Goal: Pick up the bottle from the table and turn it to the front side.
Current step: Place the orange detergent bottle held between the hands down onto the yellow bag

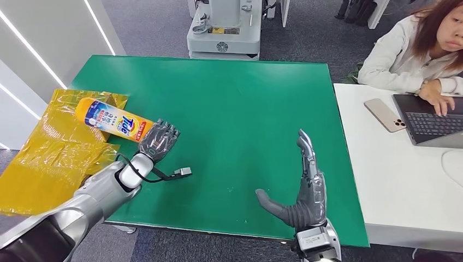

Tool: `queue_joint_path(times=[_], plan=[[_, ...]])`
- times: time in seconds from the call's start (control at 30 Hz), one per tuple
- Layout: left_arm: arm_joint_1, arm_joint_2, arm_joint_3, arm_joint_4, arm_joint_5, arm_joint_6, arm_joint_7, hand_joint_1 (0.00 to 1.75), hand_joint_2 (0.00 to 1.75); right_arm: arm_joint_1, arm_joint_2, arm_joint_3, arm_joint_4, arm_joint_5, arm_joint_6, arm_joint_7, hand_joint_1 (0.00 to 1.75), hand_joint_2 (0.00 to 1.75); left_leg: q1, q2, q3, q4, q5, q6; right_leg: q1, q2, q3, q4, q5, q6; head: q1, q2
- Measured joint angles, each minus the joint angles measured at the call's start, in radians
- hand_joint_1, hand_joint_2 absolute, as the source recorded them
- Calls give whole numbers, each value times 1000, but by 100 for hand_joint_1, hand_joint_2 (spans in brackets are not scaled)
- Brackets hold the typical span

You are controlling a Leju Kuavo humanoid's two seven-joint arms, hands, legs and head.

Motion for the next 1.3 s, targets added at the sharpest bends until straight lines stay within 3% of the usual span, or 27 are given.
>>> queue_joint_path(times=[0.07, 0.23, 0.4, 0.97, 1.2, 1.23, 1.3], plan=[[5, -5, 15, 32, 0, -22, 14, 175, 175, 1, 0, -2, 0, 1, 3, 0, 0, 175, 0, 0, 0, 0, 0, 0, 0, 0, 0, 0, 0, 0, 0, 0], [18, -22, 55, 97, 0, -106, 171, 175, 175, 9, 0, -6, 0, 10, -4, 5, 0, 175, 0, -1, 0, 0, 0, 0, 0, -1, 0, 0, 0, 0, 0, 0], [29, -33, 94, 117, -1, -122, 197, 175, 175, 11, 0, -6, 0, 15, -8, 12, 0, 175, 0, -1, 0, 0, 0, 0, 0, -2, 1, 0, 0, 0, 0, 0], [44, -68, 270, 178, 28, -150, -54, 175, 175, -36, 0, 3, 3, -4, 29, 20, 0, 175, 0, -2, 2, 0, 0, 0, 0, -3, 3, 0, 0, 0, 0, 0], [27, -78, 352, 228, 38, -208, -96, 175, 175, -41, 0, 4, 3, -4, 34, 25, 0, 175, 0, -2, 4, 0, 0, 0, 0, -3, 5, 0, 0, 0, 0, 0], [25, -79, 362, 234, 41, -215, -98, 152, 175, -41, 0, 4, 3, -4, 34, 25, 0, 175, 0, -2, 5, 0, 0, 0, 0, -2, 6, 0, 0, 0, 0, 0], [20, -79, 380, 244, 48, -229, -100, 65, 175, -41, 0, 4, 3, -4, 34, 26, 0, 175, 0, -1, 6, -1, 0, 0, 0, -2, 7, 0, 0, 0, 0, 0]])
